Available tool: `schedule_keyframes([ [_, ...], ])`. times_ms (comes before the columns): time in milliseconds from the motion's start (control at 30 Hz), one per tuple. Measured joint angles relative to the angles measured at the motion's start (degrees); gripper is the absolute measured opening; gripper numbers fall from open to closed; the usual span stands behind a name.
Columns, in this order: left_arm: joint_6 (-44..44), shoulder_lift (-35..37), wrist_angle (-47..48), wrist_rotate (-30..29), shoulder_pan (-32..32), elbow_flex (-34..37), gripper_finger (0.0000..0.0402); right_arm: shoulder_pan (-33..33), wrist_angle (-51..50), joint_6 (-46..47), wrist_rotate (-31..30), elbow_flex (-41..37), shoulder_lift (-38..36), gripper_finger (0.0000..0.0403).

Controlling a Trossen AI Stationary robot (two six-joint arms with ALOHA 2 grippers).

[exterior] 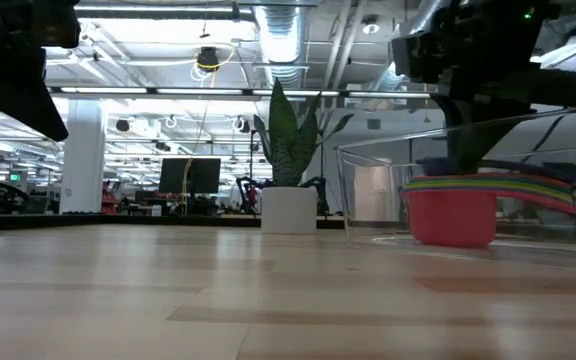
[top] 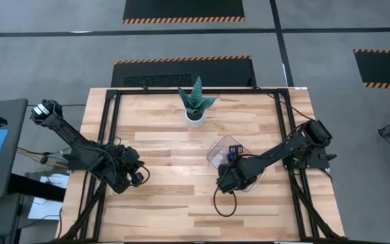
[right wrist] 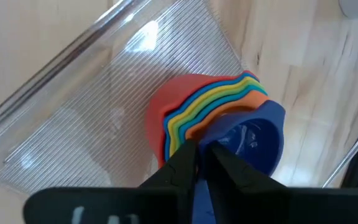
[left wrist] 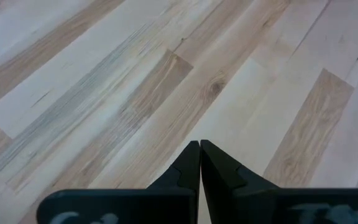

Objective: Nest measuring cups in basket
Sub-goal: Stack the violet measuring cup on top of the orange measuring cup

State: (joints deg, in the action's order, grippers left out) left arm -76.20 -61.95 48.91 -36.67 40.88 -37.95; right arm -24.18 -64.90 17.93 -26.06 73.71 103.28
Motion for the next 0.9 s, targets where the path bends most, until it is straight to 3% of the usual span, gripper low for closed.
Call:
schedule_keyframes([
  [900, -0.16, 0.00, -0.01, 0.02, 0.00, 0.00, 0.0000, 0.75, -0.84, 0.04, 2.41, 1.84, 0.14, 0.0062],
])
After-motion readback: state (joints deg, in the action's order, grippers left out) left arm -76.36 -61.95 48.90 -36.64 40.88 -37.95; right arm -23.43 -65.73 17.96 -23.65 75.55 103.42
